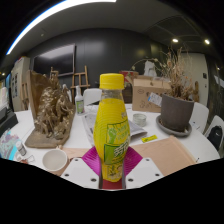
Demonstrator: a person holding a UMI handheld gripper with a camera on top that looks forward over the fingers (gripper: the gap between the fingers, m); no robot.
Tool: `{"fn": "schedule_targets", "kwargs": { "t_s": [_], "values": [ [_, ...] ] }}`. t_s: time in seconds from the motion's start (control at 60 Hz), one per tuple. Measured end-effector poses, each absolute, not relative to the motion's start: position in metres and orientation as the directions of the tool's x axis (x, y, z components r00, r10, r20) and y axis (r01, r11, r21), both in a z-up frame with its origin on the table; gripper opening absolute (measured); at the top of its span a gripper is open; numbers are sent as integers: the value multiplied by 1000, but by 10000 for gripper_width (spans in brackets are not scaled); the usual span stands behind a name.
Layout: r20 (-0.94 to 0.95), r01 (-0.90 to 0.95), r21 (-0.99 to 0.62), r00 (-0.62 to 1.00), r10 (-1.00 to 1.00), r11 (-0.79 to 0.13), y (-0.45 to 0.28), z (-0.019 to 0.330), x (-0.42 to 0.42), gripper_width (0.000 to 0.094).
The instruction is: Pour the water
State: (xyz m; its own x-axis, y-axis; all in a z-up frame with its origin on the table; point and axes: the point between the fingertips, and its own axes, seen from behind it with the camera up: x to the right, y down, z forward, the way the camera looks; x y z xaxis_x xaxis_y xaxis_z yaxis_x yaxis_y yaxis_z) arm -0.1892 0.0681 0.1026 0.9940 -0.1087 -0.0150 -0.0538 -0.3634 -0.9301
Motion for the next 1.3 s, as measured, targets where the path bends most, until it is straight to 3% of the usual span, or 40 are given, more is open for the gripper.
{"fn": "schedule_targets", "kwargs": {
  "t_s": [0.167, 0.25, 0.4, 0.467, 0.517, 0.583, 0.667, 1.05, 1.3],
  "values": [
    [14, -29, -905, 995, -98, -424, 60, 53, -191, 259],
    [-2, -44, -919, 994, -106, -392, 62, 56, -189, 277],
    [-19, -62, -915, 994, -111, -399, 58, 55, -189, 522],
    [-18, -64, -902, 994, -109, -426, 52, 54, -190, 857],
    [-20, -69, -898, 993, -117, -435, 44, 57, -190, 821],
    [-17, -68, -899, 992, -122, -433, 29, 67, -190, 872],
    [1, -51, -895, 993, -116, -443, 0, 85, -195, 857],
    [26, -35, -841, 994, -106, -540, -214, 185, -243, 861],
    [22, -42, -829, 994, -108, -558, -294, 208, -269, 860]
  ]
}}
